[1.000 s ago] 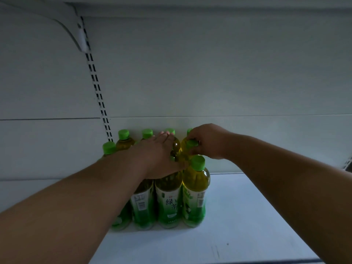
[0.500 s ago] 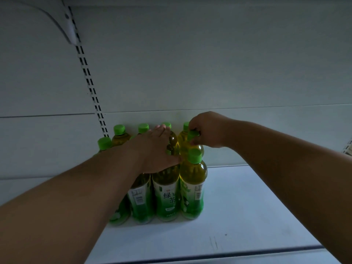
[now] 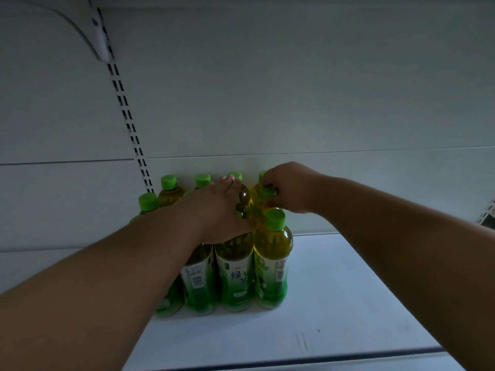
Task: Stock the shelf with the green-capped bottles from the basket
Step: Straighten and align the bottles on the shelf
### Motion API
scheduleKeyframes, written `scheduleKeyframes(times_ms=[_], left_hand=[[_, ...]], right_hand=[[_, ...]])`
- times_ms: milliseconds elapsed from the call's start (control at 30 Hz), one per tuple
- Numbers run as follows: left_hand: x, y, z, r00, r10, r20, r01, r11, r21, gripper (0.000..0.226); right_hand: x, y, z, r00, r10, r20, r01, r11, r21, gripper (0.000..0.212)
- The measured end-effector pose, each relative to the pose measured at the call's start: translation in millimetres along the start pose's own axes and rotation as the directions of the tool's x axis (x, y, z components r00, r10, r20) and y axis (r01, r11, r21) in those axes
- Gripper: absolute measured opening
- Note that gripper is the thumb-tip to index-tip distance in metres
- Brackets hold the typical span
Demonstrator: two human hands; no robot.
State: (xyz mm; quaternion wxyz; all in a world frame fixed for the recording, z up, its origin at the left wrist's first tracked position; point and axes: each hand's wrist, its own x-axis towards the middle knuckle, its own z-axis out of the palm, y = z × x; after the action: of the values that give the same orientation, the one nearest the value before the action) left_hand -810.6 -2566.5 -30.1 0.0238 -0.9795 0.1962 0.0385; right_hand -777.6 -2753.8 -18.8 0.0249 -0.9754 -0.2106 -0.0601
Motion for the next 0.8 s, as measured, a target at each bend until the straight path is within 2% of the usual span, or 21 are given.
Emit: scheduleKeyframes(times_ms=[433, 567, 633, 700, 800], left_hand=[[1.8, -1.7, 1.0, 1.000, 0.009, 0.011, -0.009, 1.000, -0.018, 0.101], [1.1, -1.1, -0.1, 1.000, 0.007, 0.017, -0.007, 1.000, -0.012, 0.101], [1.1, -1.7, -1.2, 1.000, 0.011, 0.025, -0.010, 1.000, -0.013, 0.101], [2.4, -3.9, -0.7, 0.999, 0.033, 0.019, -0.032, 0.999, -0.021, 0.105], [4.6, -7.2, 1.8, 0.999, 0.041, -0.002, -0.041, 0.999, -0.034, 0.118]], right_hand=[[2.6, -2.9, 0.1, 1.000, 0.030, -0.003, -0.030, 0.999, -0.011, 0.030], [-3.5, -7.7, -2.1, 0.995, 0.094, 0.027, -0.094, 0.995, 0.016, 0.039], [-14.8, -9.5, -9.4, 0.993, 0.117, -0.020, -0.116, 0.992, 0.050, 0.044], [-29.8, -12.5, -20.4, 0.994, 0.100, -0.036, -0.095, 0.988, 0.121, 0.039], [-51.3, -20.3, -30.4, 0.988, 0.030, 0.151, -0.054, 0.986, 0.158, 0.034]])
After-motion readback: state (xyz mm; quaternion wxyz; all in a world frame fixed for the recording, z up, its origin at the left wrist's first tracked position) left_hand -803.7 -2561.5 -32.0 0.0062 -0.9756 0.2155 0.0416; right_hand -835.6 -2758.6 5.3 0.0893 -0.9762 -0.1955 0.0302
